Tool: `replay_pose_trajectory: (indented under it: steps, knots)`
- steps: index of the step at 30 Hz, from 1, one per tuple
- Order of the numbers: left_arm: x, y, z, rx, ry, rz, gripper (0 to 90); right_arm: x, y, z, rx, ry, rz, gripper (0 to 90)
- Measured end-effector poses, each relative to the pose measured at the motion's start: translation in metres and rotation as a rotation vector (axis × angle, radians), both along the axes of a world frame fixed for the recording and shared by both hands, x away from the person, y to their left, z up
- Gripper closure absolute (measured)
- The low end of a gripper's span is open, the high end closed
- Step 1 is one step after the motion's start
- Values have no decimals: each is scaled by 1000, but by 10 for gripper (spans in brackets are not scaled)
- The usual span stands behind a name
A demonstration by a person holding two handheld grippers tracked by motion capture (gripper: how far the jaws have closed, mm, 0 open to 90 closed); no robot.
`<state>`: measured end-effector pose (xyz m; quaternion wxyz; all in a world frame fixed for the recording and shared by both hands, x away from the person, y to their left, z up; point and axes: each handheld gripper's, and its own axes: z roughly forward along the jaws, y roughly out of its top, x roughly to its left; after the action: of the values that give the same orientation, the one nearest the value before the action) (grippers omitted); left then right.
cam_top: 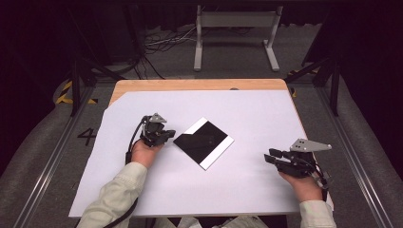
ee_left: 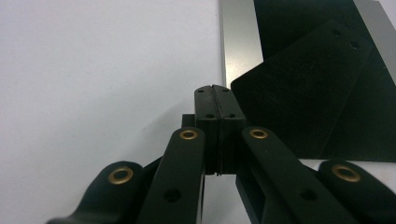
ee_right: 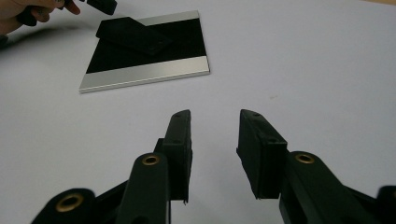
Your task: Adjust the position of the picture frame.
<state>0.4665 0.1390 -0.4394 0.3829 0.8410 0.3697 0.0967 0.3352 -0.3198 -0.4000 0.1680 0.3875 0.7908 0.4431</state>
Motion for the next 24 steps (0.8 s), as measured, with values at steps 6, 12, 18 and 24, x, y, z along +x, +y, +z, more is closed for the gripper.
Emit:
replay_pose_trajectory:
  steps: [6,12,18,24]
  knots:
    - [2,-6,-4,28,50,-13,900,-1,-1,1,8,-1,0,626]
    - [3,-4,-5,28,94,-9,900,0,-1,1,14,4,3,621]
    - [0,-11,-2,50,124,-60,900,0,-1,2,16,0,3,617]
    - [-9,-27,3,99,152,-164,900,2,1,2,17,4,9,612]
